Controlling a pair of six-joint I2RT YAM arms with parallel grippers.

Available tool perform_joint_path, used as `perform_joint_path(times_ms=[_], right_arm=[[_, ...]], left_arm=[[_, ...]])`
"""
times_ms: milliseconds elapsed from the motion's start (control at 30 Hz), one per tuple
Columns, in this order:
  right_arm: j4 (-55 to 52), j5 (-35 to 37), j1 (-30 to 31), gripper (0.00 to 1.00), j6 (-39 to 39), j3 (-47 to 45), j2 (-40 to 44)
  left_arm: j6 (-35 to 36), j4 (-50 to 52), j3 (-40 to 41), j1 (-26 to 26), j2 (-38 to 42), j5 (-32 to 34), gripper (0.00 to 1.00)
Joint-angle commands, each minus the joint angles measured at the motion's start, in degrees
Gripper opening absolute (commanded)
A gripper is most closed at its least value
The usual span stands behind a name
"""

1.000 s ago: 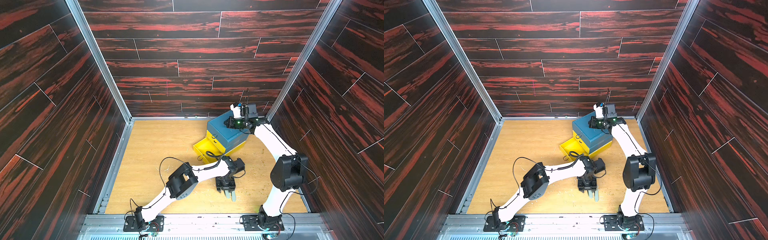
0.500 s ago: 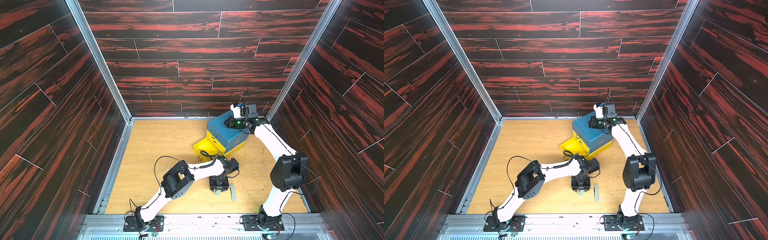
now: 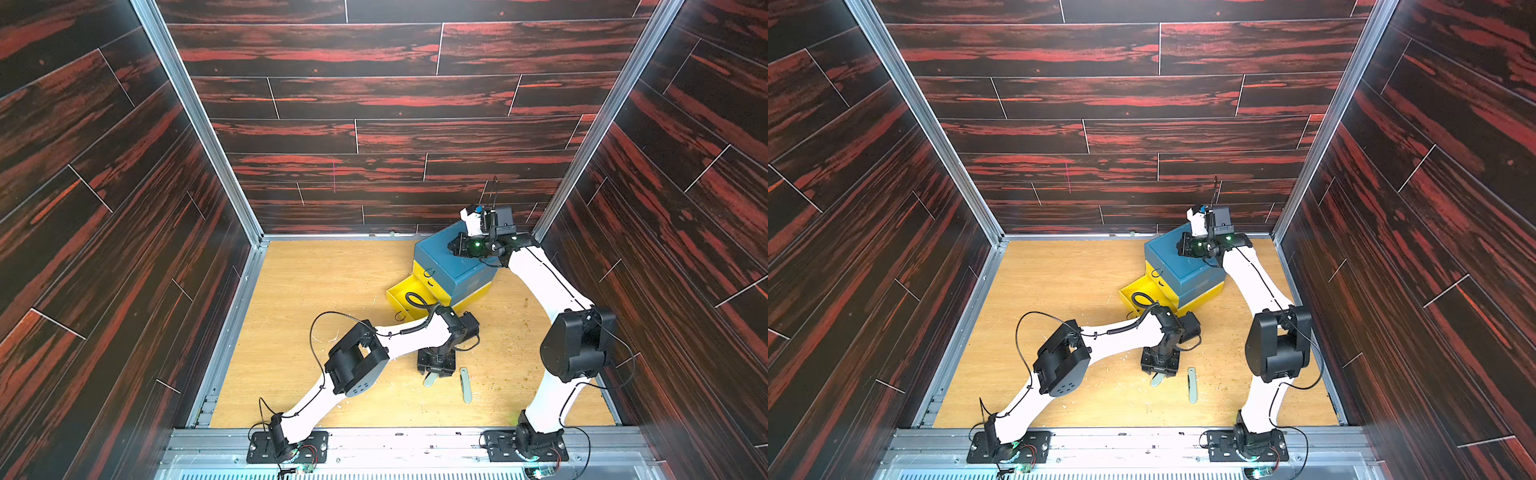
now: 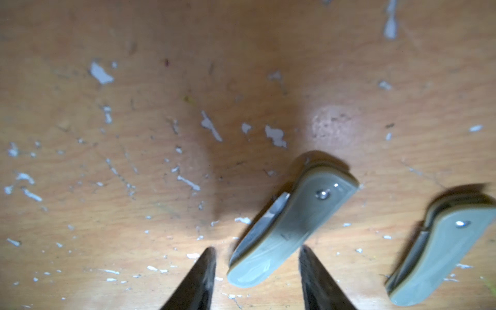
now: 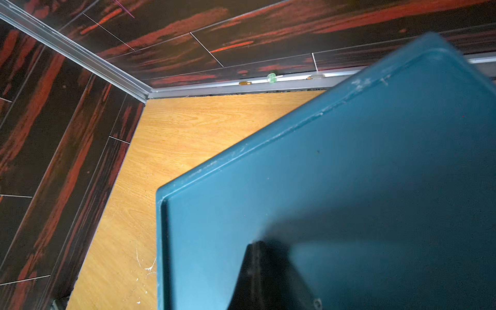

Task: Place the fruit knives into the drawer by color
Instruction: Pick up the fruit knife from the center of the board.

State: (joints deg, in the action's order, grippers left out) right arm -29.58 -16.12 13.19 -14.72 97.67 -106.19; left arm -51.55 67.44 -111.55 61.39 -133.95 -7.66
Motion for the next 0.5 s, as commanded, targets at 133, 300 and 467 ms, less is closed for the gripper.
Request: perform_joint_path(times_ms=[133,300,467], right_arm=[[-17.6,4.3,0.1,0.00,0.3,-3.6,-6.1],[-17.5,4.0,0.2,0.00,0.2,-3.6,-6.1],[-17.5,4.2,0.1,0.00,0.2,-3.7,-6.0]], left_arm=[[2.8,3.1,-0.9,-0.2,-0.8,0.6,0.53],[4.1,2.3,-1.0,0.0,-0.8,0.2,0.52],[5.4,2.0,-2.5,0.3,-1.7,-0.2,0.52]])
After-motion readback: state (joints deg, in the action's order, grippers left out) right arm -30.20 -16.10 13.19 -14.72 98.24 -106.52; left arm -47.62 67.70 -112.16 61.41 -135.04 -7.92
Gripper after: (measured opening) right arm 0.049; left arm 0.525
